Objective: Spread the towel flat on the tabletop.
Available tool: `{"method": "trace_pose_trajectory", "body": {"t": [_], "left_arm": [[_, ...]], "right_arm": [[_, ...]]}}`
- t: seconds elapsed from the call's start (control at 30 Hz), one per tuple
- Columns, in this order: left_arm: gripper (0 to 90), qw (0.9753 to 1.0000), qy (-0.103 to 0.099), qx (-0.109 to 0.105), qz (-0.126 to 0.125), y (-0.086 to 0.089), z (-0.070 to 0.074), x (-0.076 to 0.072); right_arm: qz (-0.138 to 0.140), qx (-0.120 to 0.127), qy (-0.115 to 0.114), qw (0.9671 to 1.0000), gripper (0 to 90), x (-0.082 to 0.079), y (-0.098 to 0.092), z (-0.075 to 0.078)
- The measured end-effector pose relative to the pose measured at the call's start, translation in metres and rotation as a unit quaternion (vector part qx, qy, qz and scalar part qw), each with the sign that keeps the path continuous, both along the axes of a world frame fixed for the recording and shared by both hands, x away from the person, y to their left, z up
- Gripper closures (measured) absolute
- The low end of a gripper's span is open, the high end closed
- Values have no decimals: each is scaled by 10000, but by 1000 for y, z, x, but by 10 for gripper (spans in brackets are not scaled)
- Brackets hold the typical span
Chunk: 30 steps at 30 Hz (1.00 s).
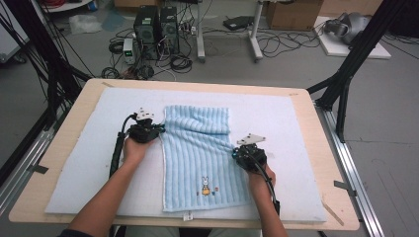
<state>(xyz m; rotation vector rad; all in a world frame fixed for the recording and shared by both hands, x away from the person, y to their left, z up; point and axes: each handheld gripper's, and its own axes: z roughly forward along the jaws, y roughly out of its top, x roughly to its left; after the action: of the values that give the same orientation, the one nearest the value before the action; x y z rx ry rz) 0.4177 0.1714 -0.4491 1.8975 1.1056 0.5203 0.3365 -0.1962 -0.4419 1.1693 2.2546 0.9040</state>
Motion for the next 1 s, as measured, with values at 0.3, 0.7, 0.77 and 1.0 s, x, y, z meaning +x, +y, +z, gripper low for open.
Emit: {"method": "trace_pose_trajectory", "body": {"t": [0.3, 0.7, 0.77, 1.0], "left_arm": [[519, 9994, 176, -306, -7, 7, 3, -7], [458, 9968, 12, -376, -708, 4, 16, -47], [459, 9961, 10, -357, -812, 1, 14, -55], [465, 9931, 95, -252, -1144, -6, 12, -74]], "right_arm": [[141, 569, -317, 9978, 611, -7, -12, 8], [-296, 942, -452, 9941, 501, -28, -37, 12], [-325, 944, -427, 9941, 495, -35, -38, 10], [-281, 934, -464, 9941, 480, -55, -37, 11]]}}
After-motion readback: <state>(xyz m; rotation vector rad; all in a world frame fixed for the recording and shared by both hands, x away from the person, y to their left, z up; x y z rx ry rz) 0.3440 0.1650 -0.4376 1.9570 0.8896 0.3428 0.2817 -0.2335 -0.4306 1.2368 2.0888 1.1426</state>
